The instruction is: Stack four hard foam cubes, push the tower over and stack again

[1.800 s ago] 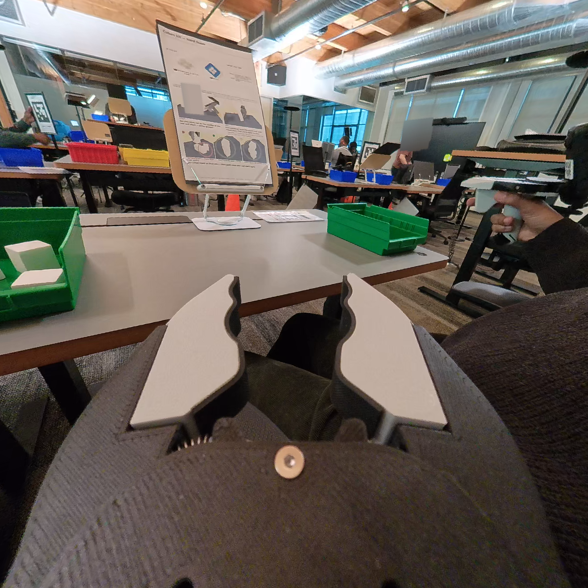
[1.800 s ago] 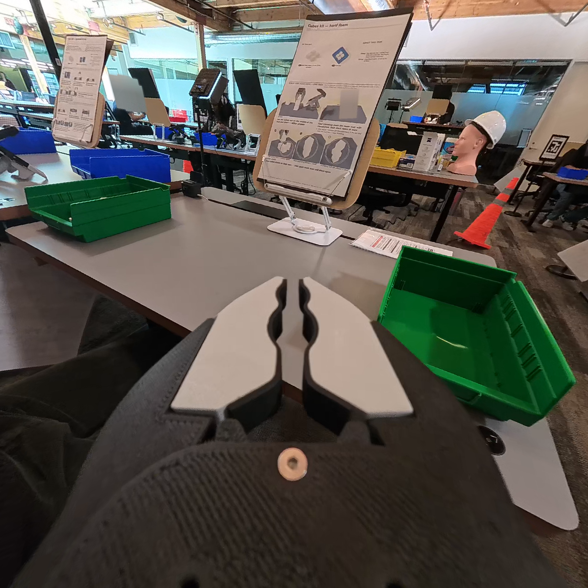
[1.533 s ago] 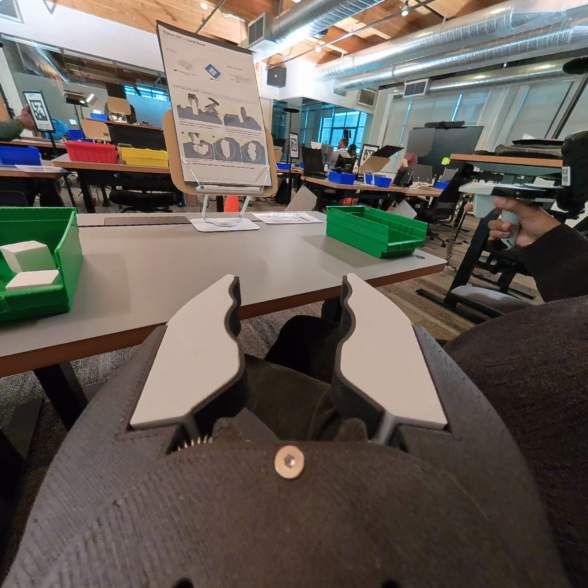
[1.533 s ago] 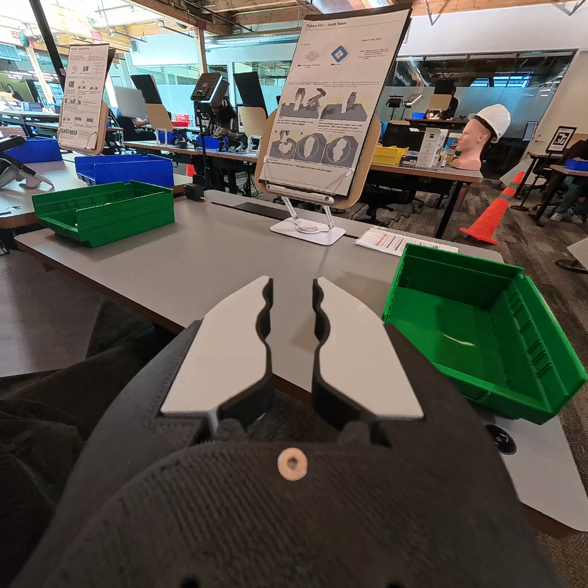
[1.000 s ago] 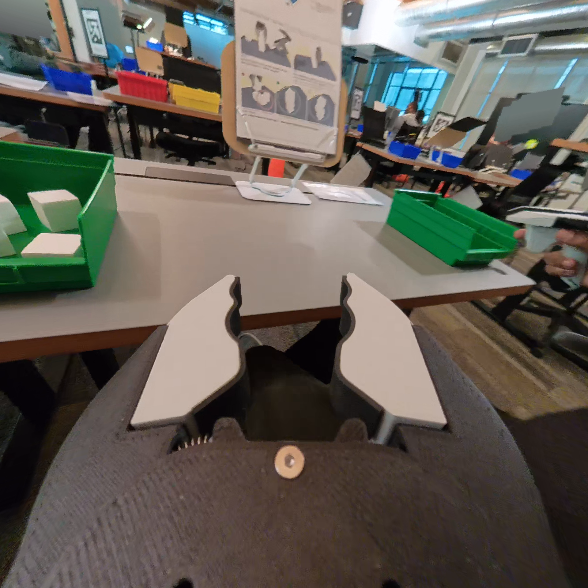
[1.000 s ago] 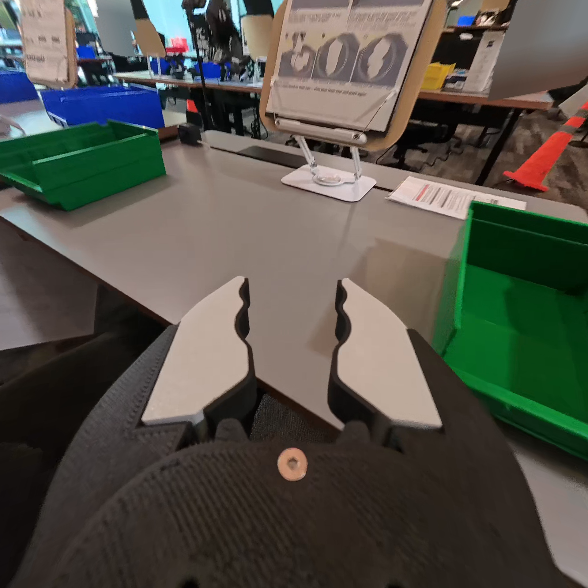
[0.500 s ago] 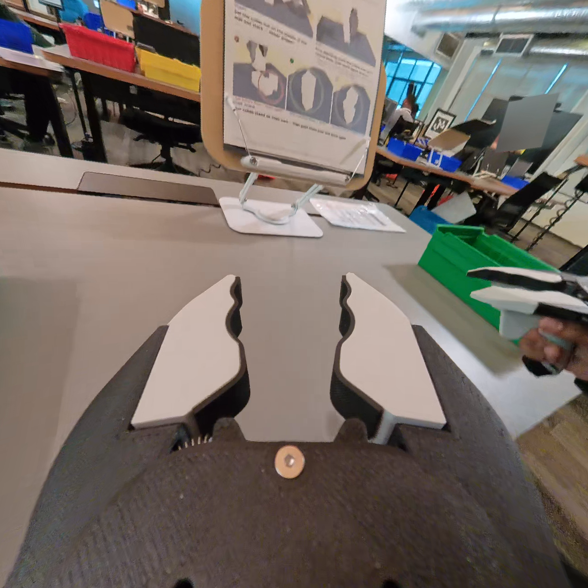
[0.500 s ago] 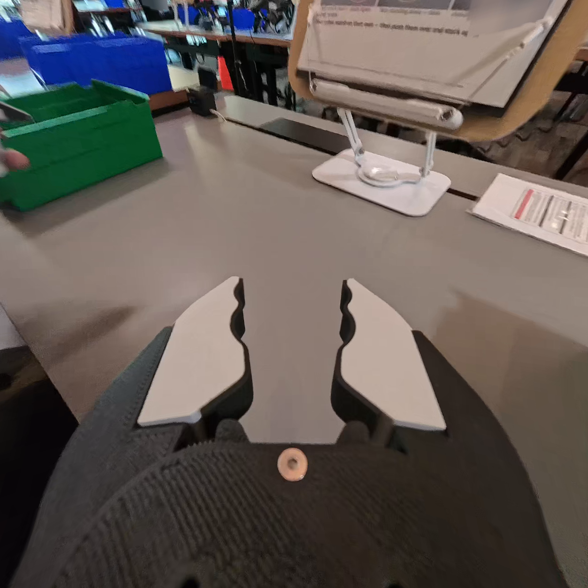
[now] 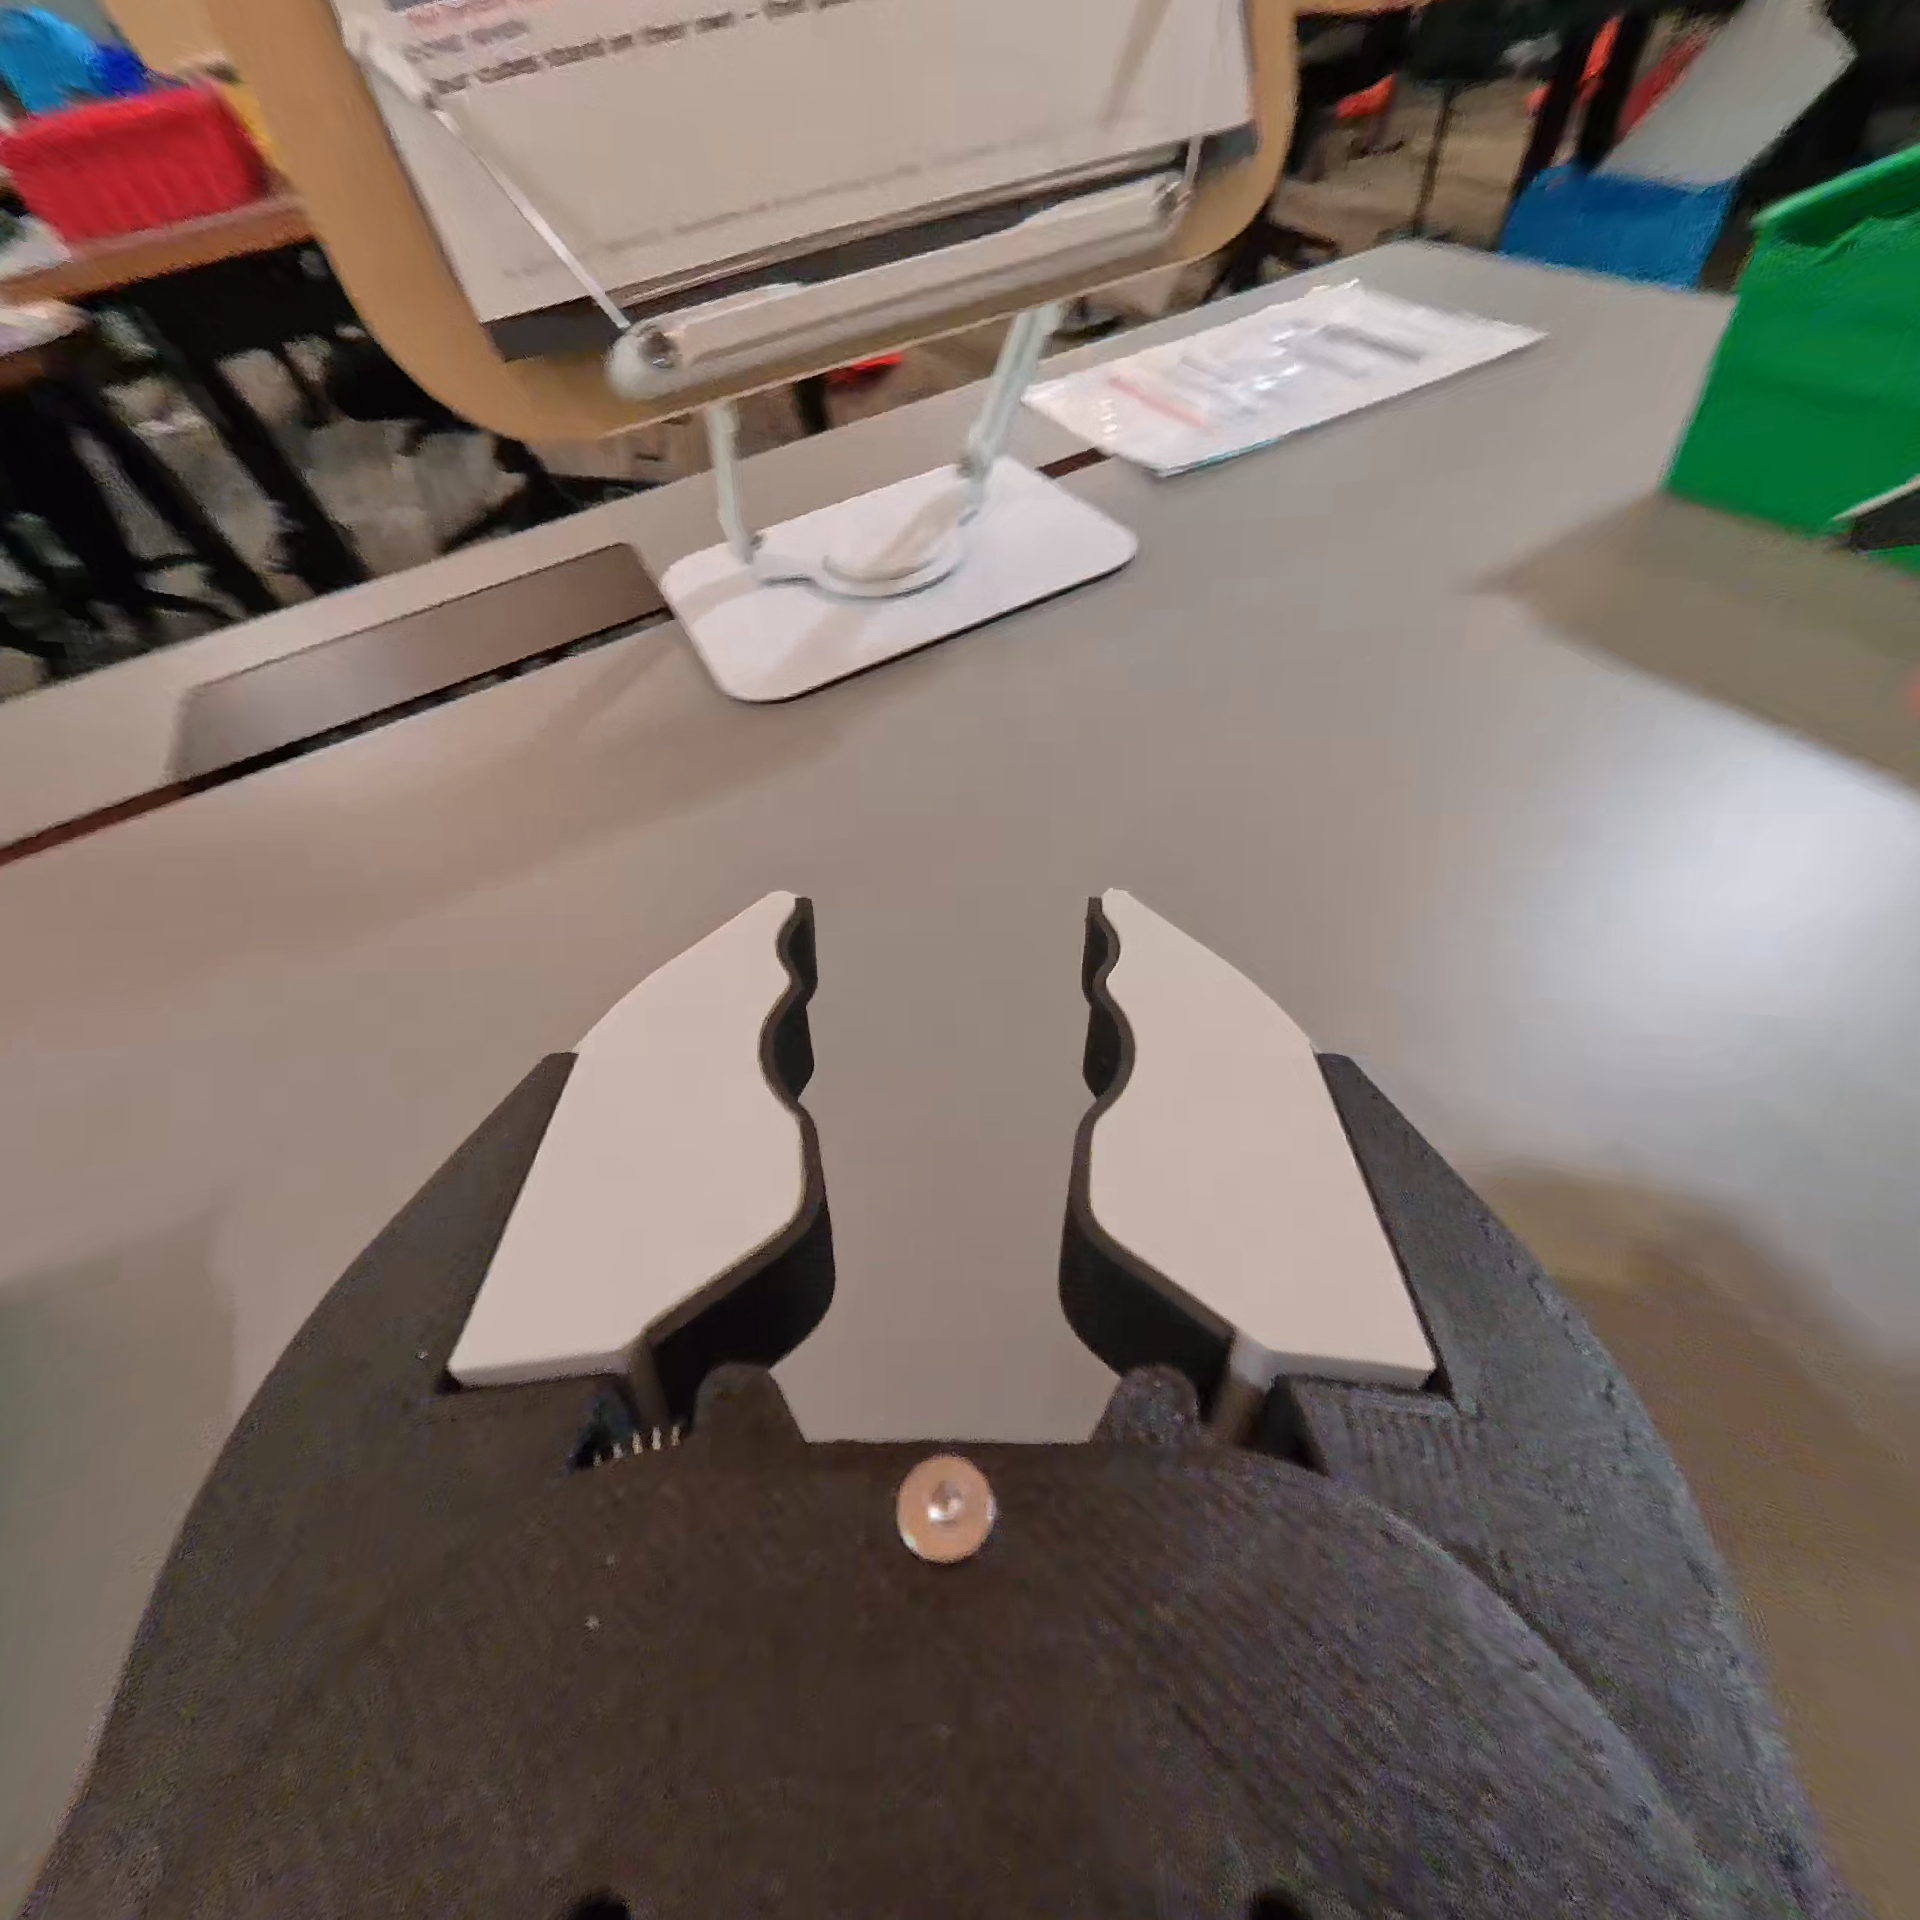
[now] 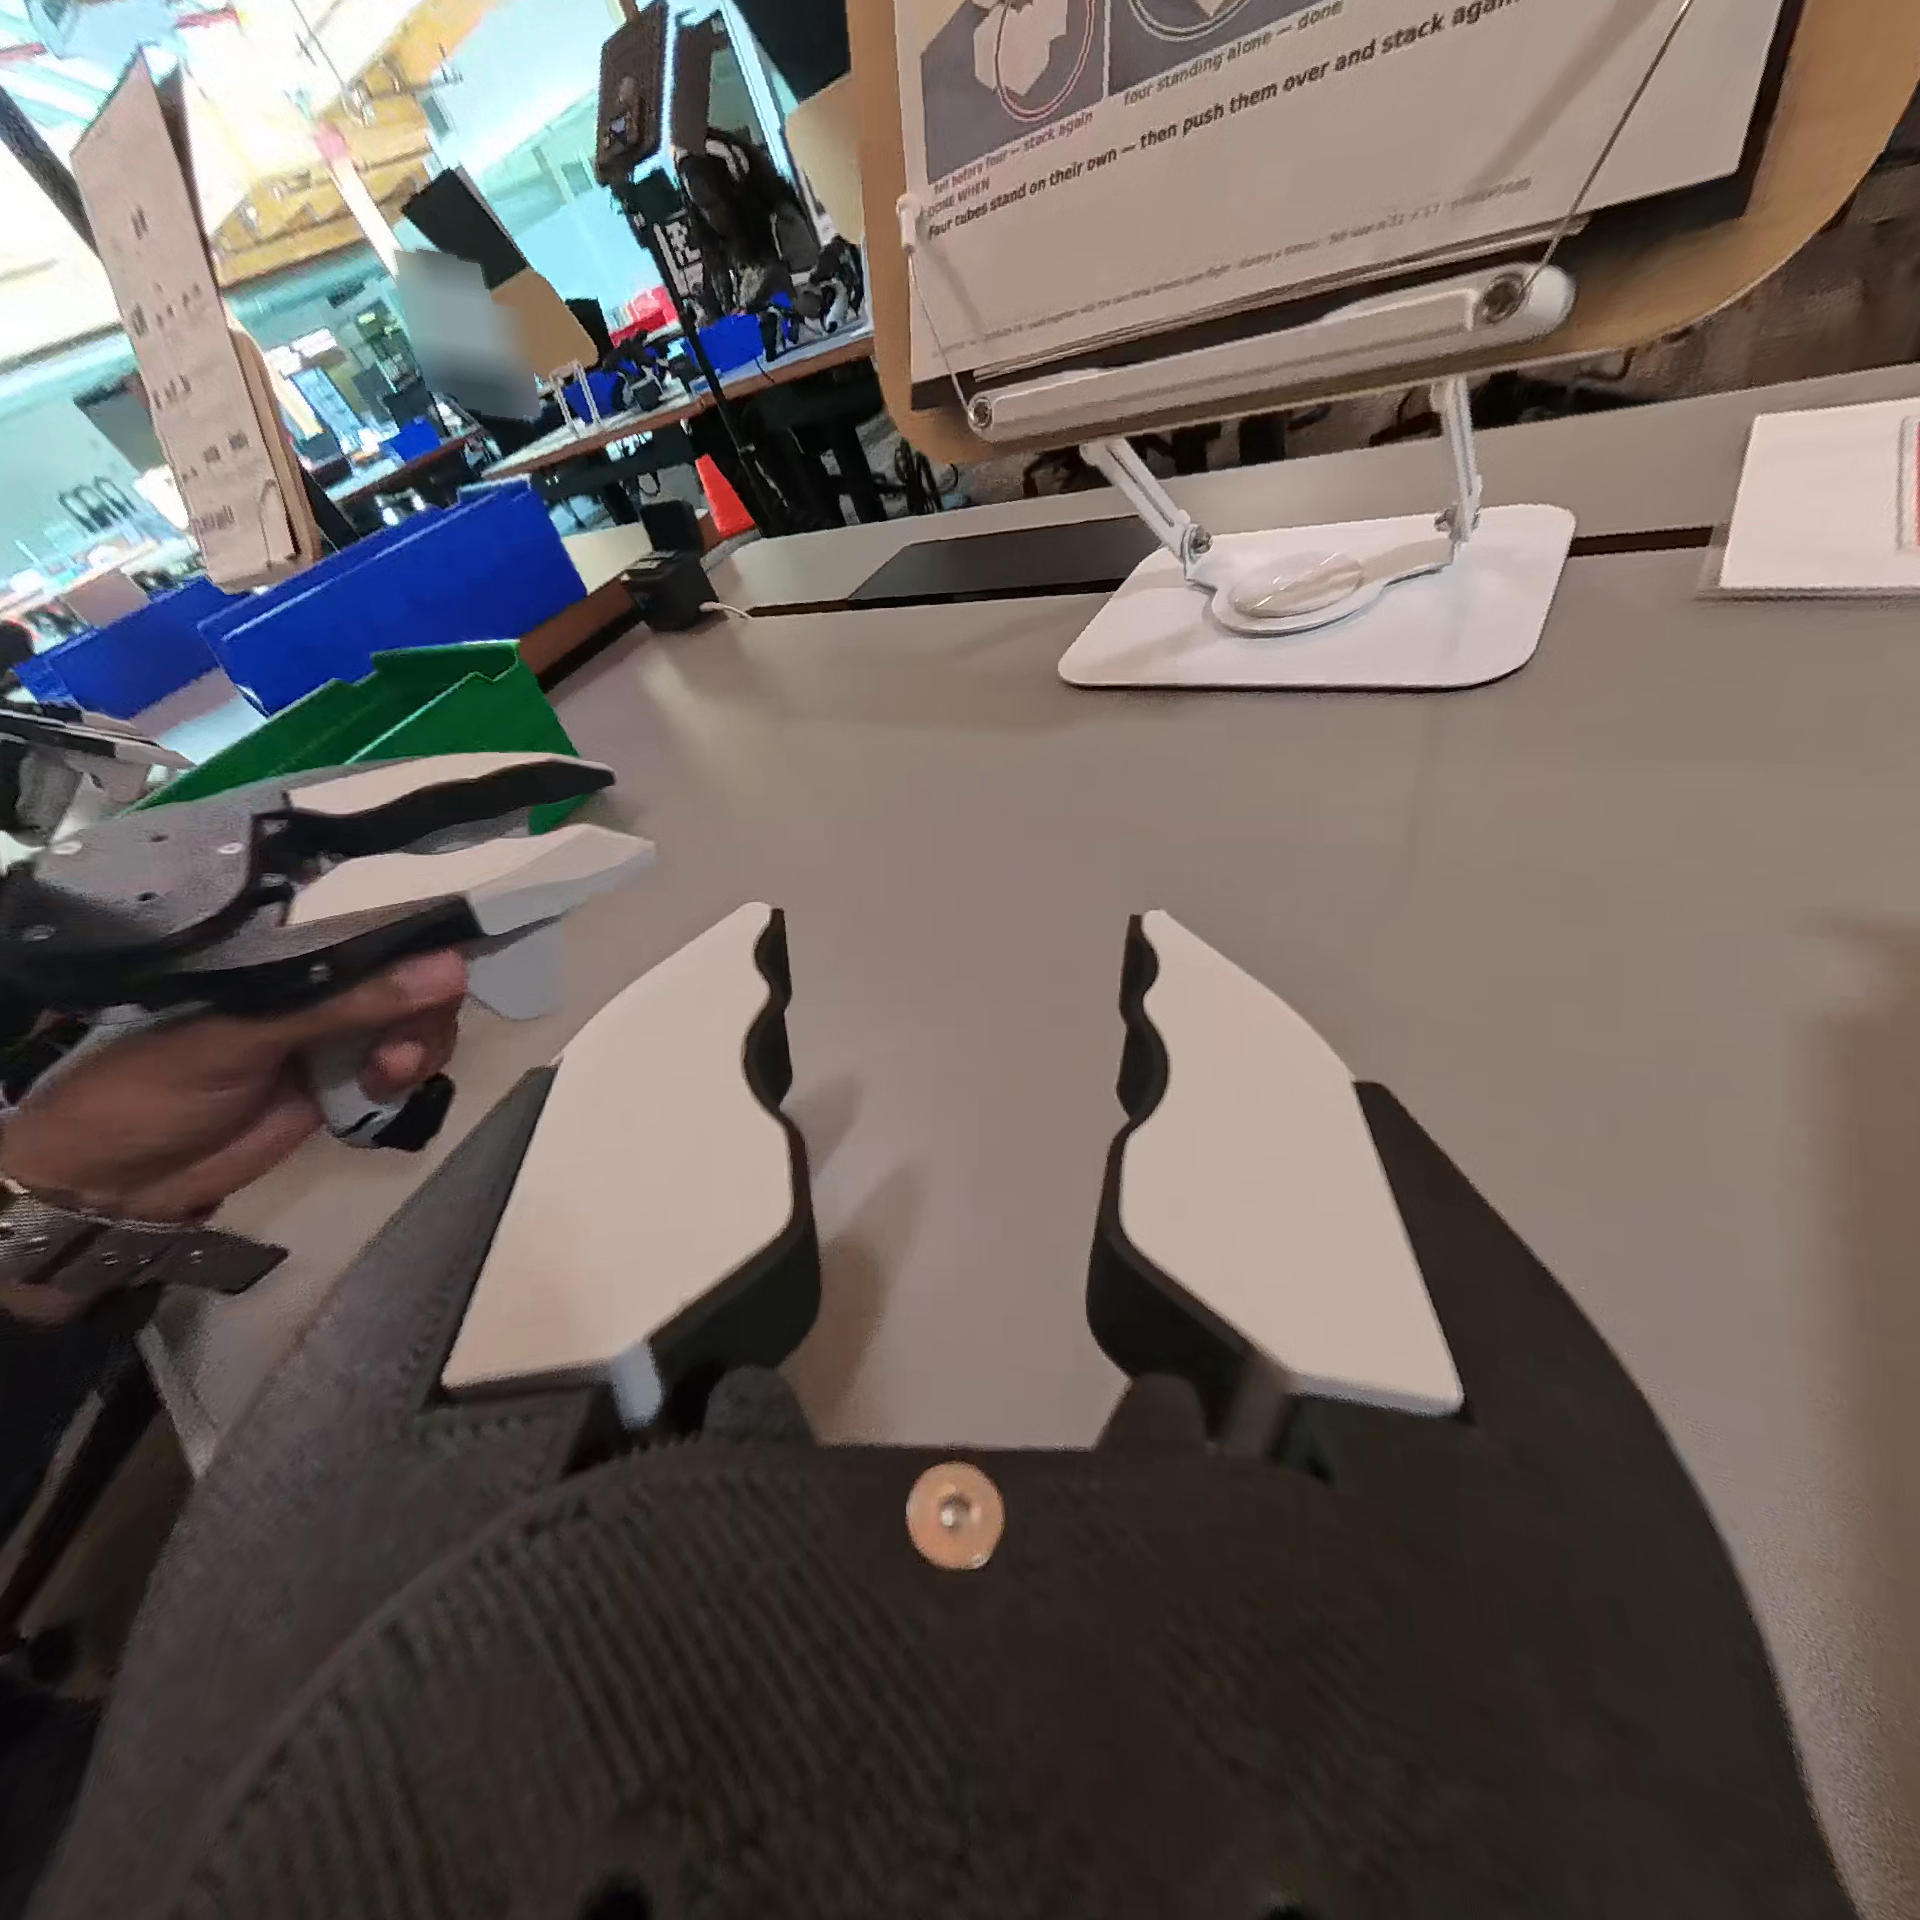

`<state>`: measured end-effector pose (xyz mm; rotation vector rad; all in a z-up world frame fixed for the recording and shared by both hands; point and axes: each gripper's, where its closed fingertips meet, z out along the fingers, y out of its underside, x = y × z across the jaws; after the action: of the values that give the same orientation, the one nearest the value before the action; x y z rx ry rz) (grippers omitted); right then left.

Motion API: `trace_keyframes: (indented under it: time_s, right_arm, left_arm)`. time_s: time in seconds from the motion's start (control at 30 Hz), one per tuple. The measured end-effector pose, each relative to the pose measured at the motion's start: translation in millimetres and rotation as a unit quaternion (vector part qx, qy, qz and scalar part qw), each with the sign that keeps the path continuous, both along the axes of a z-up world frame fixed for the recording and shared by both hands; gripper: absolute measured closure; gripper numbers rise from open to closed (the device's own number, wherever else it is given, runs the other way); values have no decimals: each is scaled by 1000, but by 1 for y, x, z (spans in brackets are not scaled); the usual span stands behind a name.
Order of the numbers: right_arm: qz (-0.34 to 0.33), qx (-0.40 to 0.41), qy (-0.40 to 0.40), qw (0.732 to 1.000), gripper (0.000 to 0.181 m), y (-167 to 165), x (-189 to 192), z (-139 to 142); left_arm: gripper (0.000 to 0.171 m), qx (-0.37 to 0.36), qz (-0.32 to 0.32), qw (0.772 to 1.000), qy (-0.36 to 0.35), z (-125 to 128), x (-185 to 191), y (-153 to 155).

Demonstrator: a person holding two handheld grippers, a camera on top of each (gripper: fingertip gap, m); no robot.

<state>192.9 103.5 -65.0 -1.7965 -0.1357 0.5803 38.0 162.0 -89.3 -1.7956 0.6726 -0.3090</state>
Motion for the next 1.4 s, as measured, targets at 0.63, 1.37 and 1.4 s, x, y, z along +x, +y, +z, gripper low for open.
trace_keyframes:
  time_s: [0.63,1.37,1.4]
  right_arm:
    - [446,214,-233,838,181,-171,-224,-15]
    - [515,249,-253,781,181,-204,-253,-24]
    - [514,251,-248,782,181,-204,-252,-22]
  left_arm:
    - [170,-10,109,974,199,-50,-63,-3]
    - [170,39,118,936,328,-60,-66,-39]
    - [170,36,117,939,323,-60,-66,-39]
